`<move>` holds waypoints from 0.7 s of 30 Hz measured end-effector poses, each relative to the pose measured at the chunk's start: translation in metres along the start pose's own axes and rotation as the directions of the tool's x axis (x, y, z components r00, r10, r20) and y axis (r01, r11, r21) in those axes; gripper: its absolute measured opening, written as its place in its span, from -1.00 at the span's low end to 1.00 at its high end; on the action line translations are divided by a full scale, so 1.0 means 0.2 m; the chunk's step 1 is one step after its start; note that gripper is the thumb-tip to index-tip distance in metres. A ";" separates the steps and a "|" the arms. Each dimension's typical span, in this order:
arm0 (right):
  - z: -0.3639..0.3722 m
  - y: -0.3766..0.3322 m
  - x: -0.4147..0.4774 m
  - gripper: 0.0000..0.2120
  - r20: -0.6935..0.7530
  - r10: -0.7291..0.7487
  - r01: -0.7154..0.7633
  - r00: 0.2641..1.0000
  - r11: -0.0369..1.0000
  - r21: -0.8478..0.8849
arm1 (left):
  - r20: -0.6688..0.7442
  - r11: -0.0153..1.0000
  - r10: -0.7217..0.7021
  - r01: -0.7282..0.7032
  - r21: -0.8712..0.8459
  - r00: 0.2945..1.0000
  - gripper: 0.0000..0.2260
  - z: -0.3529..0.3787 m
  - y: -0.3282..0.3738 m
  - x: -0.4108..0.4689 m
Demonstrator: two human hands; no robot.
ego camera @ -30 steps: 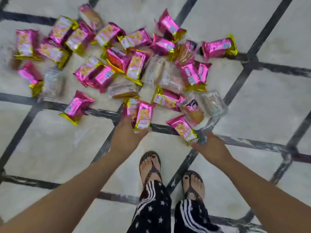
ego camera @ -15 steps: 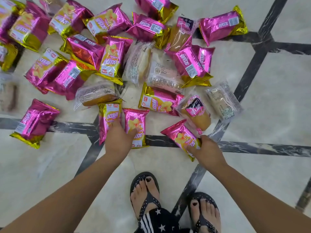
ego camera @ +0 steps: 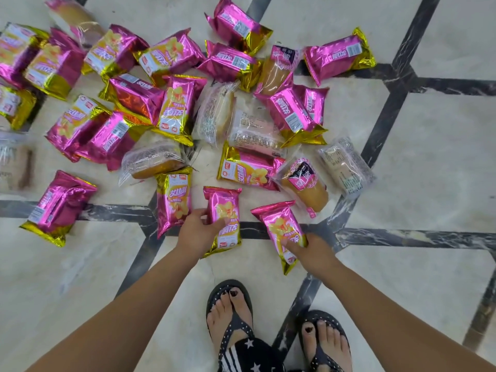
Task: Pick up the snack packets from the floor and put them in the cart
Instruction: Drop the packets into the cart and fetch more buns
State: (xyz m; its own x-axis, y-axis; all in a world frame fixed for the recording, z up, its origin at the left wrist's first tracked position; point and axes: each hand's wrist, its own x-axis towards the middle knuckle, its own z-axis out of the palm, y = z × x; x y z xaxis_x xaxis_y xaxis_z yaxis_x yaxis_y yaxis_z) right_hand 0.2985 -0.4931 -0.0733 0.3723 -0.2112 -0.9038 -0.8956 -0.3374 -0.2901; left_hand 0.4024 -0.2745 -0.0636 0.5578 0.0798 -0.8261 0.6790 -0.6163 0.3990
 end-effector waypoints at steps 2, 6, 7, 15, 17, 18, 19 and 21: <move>-0.02 0.00 -0.06 -0.57 0.029 -0.023 0.021 0.999 0.998 0.058 | 0.012 1.000 0.013 -0.013 0.002 1.000 -0.60 0.00 0.02 -0.05; -0.08 -0.06 -0.23 -0.56 0.052 -0.024 0.018 0.998 0.993 0.118 | 0.016 0.996 0.087 -0.087 -0.005 0.996 -0.63 -0.11 0.13 -0.22; -0.11 -0.09 -0.29 -0.55 0.050 -0.022 0.016 0.999 0.991 0.132 | 0.015 0.994 0.104 -0.104 -0.017 0.994 -0.65 -0.17 0.18 -0.28; -0.50 -0.67 -0.96 -0.77 -0.046 -0.060 0.069 0.997 0.969 0.238 | -0.056 0.981 0.181 -0.184 -0.066 0.982 -0.65 -0.90 0.67 -0.92; -0.59 -0.86 -1.16 -0.78 -0.040 -0.091 0.099 0.995 0.955 0.281 | -0.086 0.977 0.183 -0.191 -0.098 0.979 -0.66 -1.10 0.81 -1.12; -0.62 -0.97 -1.28 -0.73 -0.026 -0.108 0.111 0.994 0.948 0.297 | -0.098 0.975 0.184 -0.194 -0.107 0.978 -0.67 -1.20 0.86 -1.23; -0.65 -1.08 -1.41 -0.54 -0.014 -0.129 0.128 0.991 0.945 0.302 | -0.116 0.973 0.187 -0.200 -0.116 0.976 -0.67 -1.30 0.92 -1.35; -0.71 -1.26 -1.66 -0.08 0.001 -0.170 0.162 0.985 0.937 0.311 | -0.135 0.966 0.191 -0.211 -0.151 0.972 -0.71 -1.47 1.03 -1.58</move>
State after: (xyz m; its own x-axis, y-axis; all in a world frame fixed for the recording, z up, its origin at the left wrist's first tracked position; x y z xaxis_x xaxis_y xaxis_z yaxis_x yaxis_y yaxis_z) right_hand 0.4345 -0.4675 0.3449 0.5192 -0.1502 -0.8414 -0.8544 -0.0650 -0.5156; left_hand 0.5058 -0.1955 0.3964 0.7363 0.0652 -0.6735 0.6102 -0.4939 0.6194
